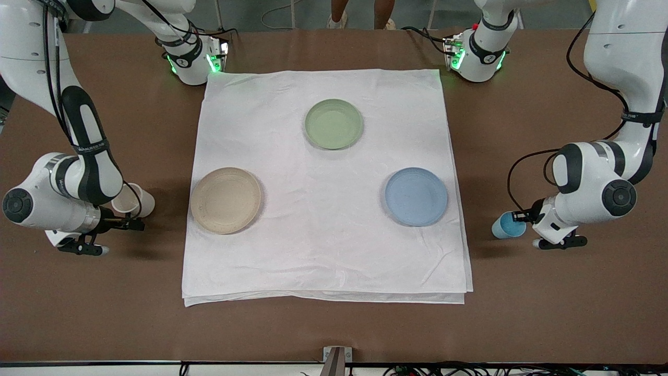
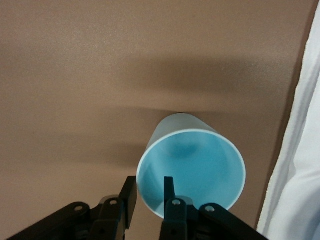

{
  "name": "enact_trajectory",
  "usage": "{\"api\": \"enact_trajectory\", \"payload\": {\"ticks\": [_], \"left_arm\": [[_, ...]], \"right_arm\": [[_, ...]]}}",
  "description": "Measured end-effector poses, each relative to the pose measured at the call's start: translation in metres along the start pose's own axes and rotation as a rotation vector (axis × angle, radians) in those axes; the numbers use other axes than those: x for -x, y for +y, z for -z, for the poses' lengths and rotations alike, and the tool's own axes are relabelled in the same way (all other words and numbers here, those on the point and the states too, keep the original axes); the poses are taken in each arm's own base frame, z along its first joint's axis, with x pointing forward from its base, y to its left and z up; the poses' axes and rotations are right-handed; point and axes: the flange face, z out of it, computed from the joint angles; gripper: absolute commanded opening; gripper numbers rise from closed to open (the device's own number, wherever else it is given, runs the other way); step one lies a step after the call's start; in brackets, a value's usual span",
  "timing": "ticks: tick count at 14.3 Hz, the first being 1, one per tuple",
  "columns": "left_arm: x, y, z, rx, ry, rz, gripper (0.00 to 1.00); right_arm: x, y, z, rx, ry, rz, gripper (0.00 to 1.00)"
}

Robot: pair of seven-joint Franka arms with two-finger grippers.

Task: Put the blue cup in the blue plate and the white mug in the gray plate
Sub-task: 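Carry the blue cup with the left gripper over the blue plate, then lower the blue cup onto the blue plate and open the left gripper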

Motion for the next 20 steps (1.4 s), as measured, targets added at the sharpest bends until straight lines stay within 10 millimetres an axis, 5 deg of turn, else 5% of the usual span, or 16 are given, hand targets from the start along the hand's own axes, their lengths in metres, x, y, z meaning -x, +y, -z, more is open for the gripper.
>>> {"api": "enact_trajectory", "payload": {"ticks": [3, 6, 10, 12, 17, 19, 20], "left_arm": [[-0.002, 0.004, 0.005, 0.002, 0.009, -0.006, 0.00], [0.002, 0.027, 0.031, 0.009, 0.007, -0.021, 0.00], [0.036, 0.108, 0.090, 0.025, -0.009, 0.026, 0.00], [0.061, 0.159, 0.097, 0.027, -0.021, 0.060, 0.00], [0.114, 0.262, 0.043, 0.002, -0.072, 0.136, 0.03], [0.115, 0.269, 0.015, -0.009, -0.091, 0.145, 0.12], [0.113, 0.265, 0.002, -0.013, -0.108, 0.150, 0.29]], "right_arm": [[0.006, -0.012, 0.007, -0.005, 0.002, 0.014, 0.81], [0.013, -0.019, 0.023, -0.008, 0.007, 0.025, 0.77], [0.019, -0.016, 0.038, -0.011, 0.000, 0.023, 0.73], [0.020, -0.013, 0.040, -0.011, 0.002, 0.033, 0.73], [0.024, -0.006, 0.029, -0.002, 0.035, 0.045, 0.73], [0.030, -0.004, 0.017, 0.002, 0.040, 0.054, 0.68], [0.032, -0.003, 0.013, 0.002, 0.034, 0.055, 0.60]]}}
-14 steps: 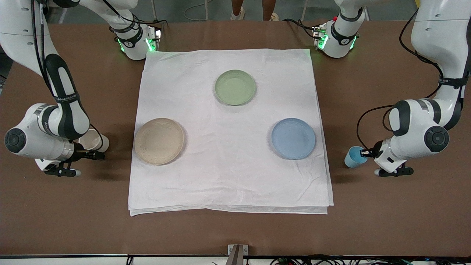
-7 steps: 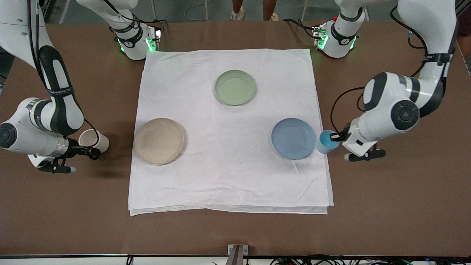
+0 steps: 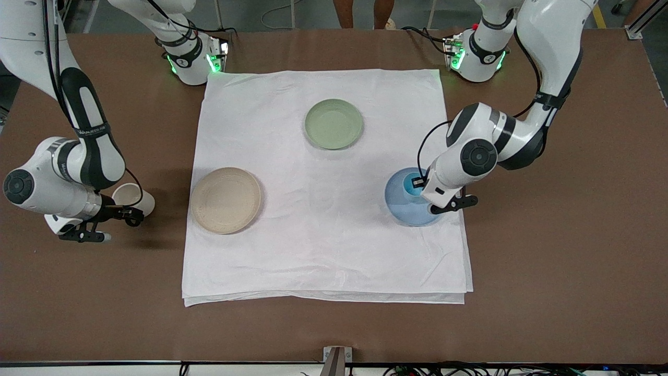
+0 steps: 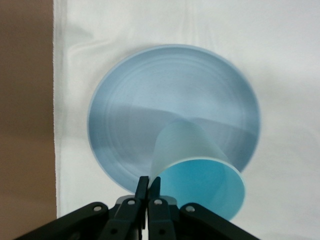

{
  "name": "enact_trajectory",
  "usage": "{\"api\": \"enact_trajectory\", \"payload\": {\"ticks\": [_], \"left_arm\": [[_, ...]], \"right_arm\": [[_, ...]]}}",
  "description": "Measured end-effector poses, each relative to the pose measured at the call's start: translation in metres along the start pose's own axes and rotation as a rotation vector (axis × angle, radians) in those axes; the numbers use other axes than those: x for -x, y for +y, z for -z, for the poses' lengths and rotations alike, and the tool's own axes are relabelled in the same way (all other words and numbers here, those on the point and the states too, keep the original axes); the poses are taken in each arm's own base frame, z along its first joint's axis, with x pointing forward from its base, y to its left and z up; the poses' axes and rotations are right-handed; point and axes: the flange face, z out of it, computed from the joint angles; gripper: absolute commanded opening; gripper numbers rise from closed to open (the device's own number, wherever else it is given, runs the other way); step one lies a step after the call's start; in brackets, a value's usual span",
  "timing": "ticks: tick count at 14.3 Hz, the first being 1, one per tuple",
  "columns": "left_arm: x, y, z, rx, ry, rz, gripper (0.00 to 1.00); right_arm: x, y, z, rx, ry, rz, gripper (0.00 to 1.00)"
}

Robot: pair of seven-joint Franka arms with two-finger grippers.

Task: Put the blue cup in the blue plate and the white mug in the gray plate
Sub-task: 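Lower the blue cup onto the blue plate and open the left gripper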

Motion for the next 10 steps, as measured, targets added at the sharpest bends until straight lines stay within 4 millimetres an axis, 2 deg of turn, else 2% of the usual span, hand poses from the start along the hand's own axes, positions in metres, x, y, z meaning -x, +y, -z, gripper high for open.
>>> {"api": "enact_trajectory", "payload": {"ticks": [1, 2, 3, 4, 6, 8, 10], "left_arm": [[-0.004, -0.003, -0.010, -0.002, -0.012, 0.006, 0.87], [-0.009, -0.005, -0.015, 0.002, -0.015, 0.012, 1.00], [-0.013, -0.007, -0.014, 0.010, -0.010, 0.020, 1.00], [-0.020, -0.010, -0.005, 0.022, 0.004, 0.029, 1.00], [-0.037, -0.017, 0.031, 0.054, 0.051, 0.053, 1.00], [-0.054, -0.033, 0.089, 0.066, 0.084, 0.091, 1.00], [-0.068, -0.060, 0.159, 0.079, 0.118, 0.131, 1.00]], "right_arm": [[0.001, 0.001, -0.001, 0.000, -0.004, -0.001, 0.47], [0.002, 0.002, -0.001, -0.001, -0.006, -0.002, 0.30], [0.002, 0.003, -0.001, -0.001, -0.010, -0.003, 0.14], [0.003, 0.003, -0.002, -0.002, -0.015, -0.003, 0.03], [0.003, 0.003, -0.002, -0.003, -0.018, -0.004, 0.00], [0.002, 0.003, 0.000, -0.002, -0.014, -0.003, 0.00], [-0.002, 0.001, 0.007, -0.006, -0.018, -0.009, 0.00]]}}
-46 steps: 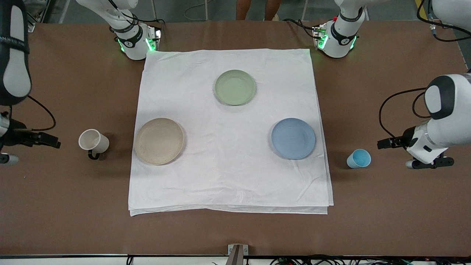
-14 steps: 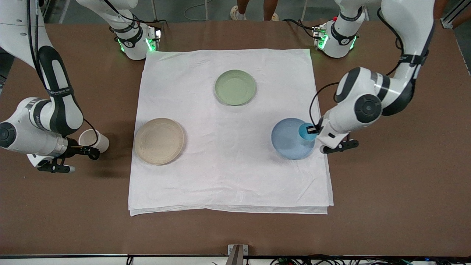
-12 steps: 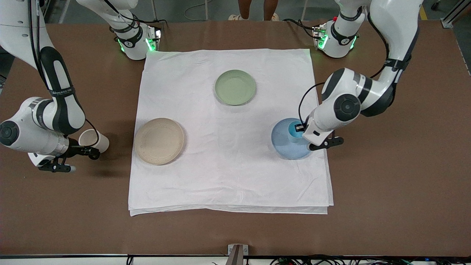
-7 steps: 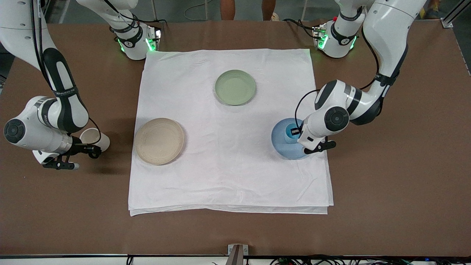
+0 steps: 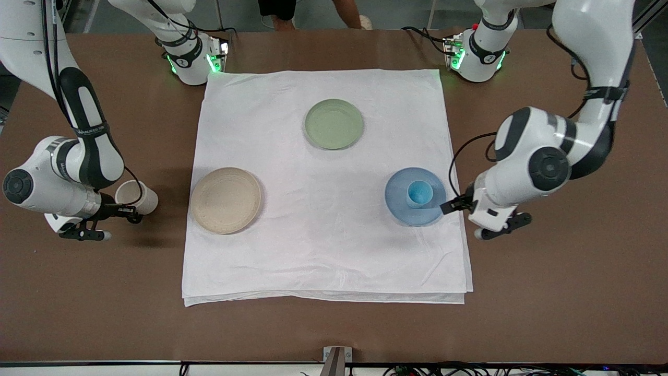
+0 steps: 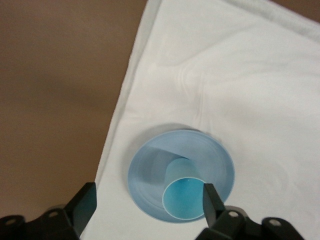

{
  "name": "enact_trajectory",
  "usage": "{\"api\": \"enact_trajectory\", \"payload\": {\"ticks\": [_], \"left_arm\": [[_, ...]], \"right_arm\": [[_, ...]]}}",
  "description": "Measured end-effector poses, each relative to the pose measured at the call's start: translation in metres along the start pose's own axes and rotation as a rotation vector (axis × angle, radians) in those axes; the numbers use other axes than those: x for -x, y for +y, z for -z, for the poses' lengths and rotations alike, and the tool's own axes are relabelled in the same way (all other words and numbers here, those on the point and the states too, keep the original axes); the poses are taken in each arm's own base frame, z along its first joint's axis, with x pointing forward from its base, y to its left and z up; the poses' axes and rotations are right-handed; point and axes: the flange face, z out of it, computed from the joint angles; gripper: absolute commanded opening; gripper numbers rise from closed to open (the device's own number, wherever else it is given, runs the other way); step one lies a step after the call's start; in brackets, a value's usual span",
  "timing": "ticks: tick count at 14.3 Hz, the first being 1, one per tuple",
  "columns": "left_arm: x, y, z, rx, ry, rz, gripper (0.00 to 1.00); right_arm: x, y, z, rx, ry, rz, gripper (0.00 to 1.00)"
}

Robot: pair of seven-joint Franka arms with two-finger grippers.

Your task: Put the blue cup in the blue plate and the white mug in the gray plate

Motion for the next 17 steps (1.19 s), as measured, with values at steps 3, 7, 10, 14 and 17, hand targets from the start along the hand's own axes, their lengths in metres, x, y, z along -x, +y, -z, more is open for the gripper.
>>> {"api": "enact_trajectory", "payload": {"ticks": [3, 7, 10, 14, 17], "left_arm": [[-0.025, -0.030, 0.068, -0.006, 0.077, -0.014, 1.00], [-0.046, -0.057, 0.097, -0.097, 0.187, -0.118, 1.00], [-0.062, -0.100, 0.133, -0.108, 0.193, -0.104, 1.00], [-0.041, -0.118, 0.184, -0.138, 0.191, -0.145, 1.00], [-0.008, -0.120, 0.213, -0.178, 0.165, -0.192, 1.00]], "right_arm": [[-0.005, -0.036, 0.018, -0.008, -0.036, -0.070, 0.00], [0.004, -0.138, 0.045, 0.001, -0.030, -0.152, 0.00], [0.020, -0.186, 0.050, -0.035, -0.036, -0.198, 0.00], [0.032, -0.208, 0.025, -0.059, 0.011, -0.198, 0.00], [0.047, -0.224, 0.002, -0.059, 0.042, -0.175, 0.01]]}}
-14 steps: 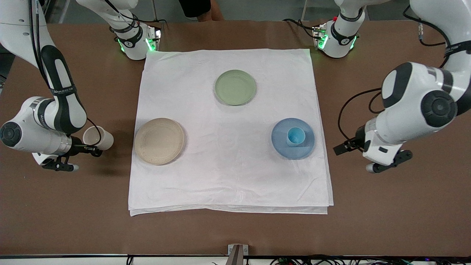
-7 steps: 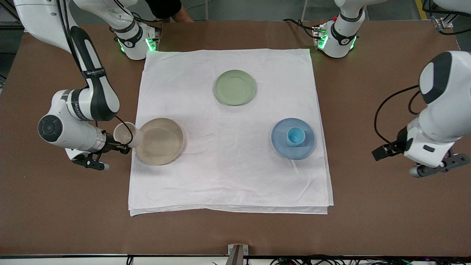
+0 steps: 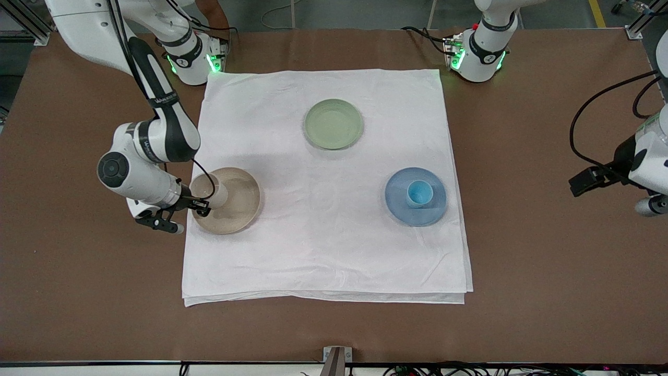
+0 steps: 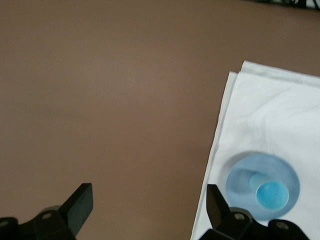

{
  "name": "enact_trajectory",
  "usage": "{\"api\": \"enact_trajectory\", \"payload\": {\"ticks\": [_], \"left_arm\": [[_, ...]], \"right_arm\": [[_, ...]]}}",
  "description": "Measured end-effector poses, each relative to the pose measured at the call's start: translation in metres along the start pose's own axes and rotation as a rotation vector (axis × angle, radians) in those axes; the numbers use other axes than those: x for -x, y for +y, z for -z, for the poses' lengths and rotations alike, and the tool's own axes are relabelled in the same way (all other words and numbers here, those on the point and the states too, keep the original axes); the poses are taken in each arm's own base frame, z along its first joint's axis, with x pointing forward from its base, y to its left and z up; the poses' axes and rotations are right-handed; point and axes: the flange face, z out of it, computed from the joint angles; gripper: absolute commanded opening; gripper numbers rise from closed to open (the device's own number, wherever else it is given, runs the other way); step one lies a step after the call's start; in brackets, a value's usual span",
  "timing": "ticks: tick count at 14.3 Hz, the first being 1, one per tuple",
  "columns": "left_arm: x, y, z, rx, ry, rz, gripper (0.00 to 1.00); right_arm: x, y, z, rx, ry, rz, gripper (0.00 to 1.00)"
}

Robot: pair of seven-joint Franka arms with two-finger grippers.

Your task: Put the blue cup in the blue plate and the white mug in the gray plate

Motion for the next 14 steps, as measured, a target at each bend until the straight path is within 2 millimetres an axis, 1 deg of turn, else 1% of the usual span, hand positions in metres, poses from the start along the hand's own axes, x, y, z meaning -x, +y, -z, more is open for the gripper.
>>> {"api": "enact_trajectory", "payload": {"ticks": [1, 3, 4, 5, 6, 7, 8, 9, 10, 11, 12, 14], "left_arm": [[0.008, -0.002, 0.006, -0.011, -0.020, -0.030, 1.00], [0.014, -0.012, 0.011, -0.003, -0.043, -0.063, 1.00], [0.014, -0.020, 0.011, 0.022, -0.054, -0.066, 1.00], [0.012, -0.031, 0.009, 0.056, -0.065, -0.072, 1.00], [0.010, -0.045, 0.007, 0.101, -0.075, -0.088, 1.00], [0.010, -0.056, 0.006, 0.132, -0.080, -0.097, 1.00], [0.012, -0.062, 0.006, 0.144, -0.083, -0.101, 1.00], [0.018, -0.061, 0.006, 0.138, -0.085, -0.104, 1.00], [0.027, -0.057, 0.007, 0.124, -0.085, -0.108, 1.00], [0.038, -0.051, 0.010, 0.114, -0.082, -0.116, 1.00], [0.049, -0.047, 0.014, 0.108, -0.080, -0.124, 1.00], [0.067, -0.044, 0.022, 0.103, -0.074, -0.133, 1.00]], "right_arm": [[0.004, -0.006, -0.003, -0.001, 0.006, 0.009, 0.02], [0.008, -0.014, -0.004, -0.005, 0.018, 0.022, 0.04], [0.009, -0.016, -0.004, -0.005, 0.019, 0.026, 0.21], [0.010, -0.017, -0.004, -0.005, 0.019, 0.027, 0.72], [0.010, -0.017, -0.004, -0.005, 0.019, 0.028, 1.00], [0.009, -0.017, -0.004, -0.005, 0.020, 0.027, 1.00], [0.008, -0.018, -0.002, -0.007, 0.024, 0.027, 1.00], [0.005, -0.019, 0.003, -0.011, 0.032, 0.027, 1.00], [0.000, -0.021, 0.011, -0.014, 0.032, 0.027, 1.00], [-0.006, -0.023, 0.023, -0.013, 0.019, 0.027, 1.00], [-0.014, -0.025, 0.041, -0.010, -0.004, 0.025, 1.00], [-0.031, -0.024, 0.085, -0.008, -0.046, 0.020, 1.00]]}}
